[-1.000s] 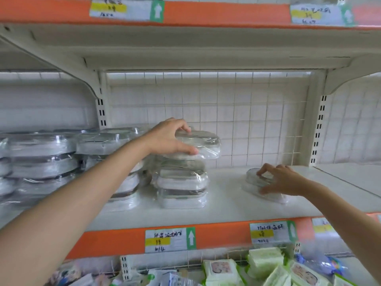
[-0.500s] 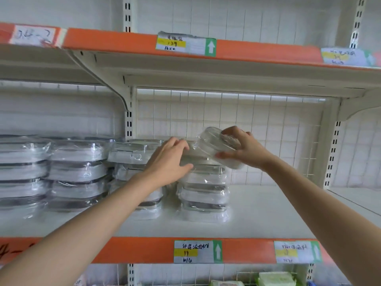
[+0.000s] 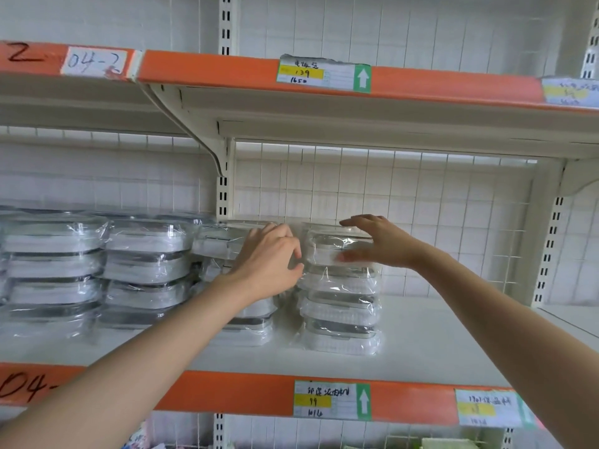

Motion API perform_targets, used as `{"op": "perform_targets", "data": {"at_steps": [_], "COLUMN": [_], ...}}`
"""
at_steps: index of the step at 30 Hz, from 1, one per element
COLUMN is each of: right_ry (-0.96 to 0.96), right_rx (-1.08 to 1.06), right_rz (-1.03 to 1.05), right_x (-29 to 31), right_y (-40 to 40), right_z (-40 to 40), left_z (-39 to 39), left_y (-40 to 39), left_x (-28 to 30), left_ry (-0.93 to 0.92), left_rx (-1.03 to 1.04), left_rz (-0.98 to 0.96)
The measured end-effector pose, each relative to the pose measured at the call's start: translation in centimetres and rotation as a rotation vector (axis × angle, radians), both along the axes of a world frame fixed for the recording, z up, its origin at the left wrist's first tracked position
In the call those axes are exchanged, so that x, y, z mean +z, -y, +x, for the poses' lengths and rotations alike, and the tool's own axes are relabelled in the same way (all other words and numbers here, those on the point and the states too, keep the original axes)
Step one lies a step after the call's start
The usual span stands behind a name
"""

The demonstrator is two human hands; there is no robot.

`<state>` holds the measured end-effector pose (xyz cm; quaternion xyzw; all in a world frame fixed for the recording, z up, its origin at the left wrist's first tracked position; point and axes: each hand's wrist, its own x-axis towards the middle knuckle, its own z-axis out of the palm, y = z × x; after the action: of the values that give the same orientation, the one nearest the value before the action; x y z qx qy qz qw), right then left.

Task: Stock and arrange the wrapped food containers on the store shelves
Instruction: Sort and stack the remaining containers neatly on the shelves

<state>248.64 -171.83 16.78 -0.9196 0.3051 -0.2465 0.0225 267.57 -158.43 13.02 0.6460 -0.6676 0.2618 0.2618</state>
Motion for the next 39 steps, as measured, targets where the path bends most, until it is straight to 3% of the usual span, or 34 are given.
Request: {"op": "perform_targets", "data": {"at_steps": [2,7,11,14,16,20,24,28,31,35,39], "right_ry": [0.016,-0.156,0.076,0.23,0.217,0.24,0.332,0.394,0.389,0.227,0.058], "right_rx": [-0.002,-0.057,-0.183,-0.246,-0.274,-0.314,-0.303,-0.275,-0.416,-0.663,-0.68], "right_rz": [0.016,0.165,0.15,0.177,0.153,0.131,0.285,0.466,0.471,0.488,0.478], "right_x": [0.3,0.8,0.2,-1.0,-2.1,-4.2,-6.4,-7.9,-8.0,-7.0,-6.2], "right_y": [0.0,0.1,-0.2,-0.3,-0.6,-1.3,-1.5,-1.4,-1.6,-2.8,-5.1], "right_z": [0.6,0.4,-2.0,-4.7,-6.2,-7.2,-7.3,-7.2,-7.4,-8.5,-9.8], "left_z": [0.1,-0.2,-1.4,-2.6,-3.4,-4.1,-3.9,-4.2,-5.2,-6.3,-7.6], "left_y": [0.1,-0.3,0.7,2.7,4.0,5.9,7.1,7.7,6.9,4.5,1.4], "left_x": [0.0,0.5,1.4,1.5,1.1,0.5,0.6,0.3,0.0,1.0,2.4], "left_ry": [0.024,-0.019,-0.201,-0.348,-0.298,-0.222,-0.27,-0.28,-0.191,-0.095,-0.168], "left_rx": [0.014,-0.019,-0.141,-0.169,-0.129,-0.084,-0.021,0.067,0.099,0.142,0.179], "left_rz": [0.027,0.125,0.163,0.428,0.572,0.588,0.67,0.636,0.459,0.263,0.335]}}
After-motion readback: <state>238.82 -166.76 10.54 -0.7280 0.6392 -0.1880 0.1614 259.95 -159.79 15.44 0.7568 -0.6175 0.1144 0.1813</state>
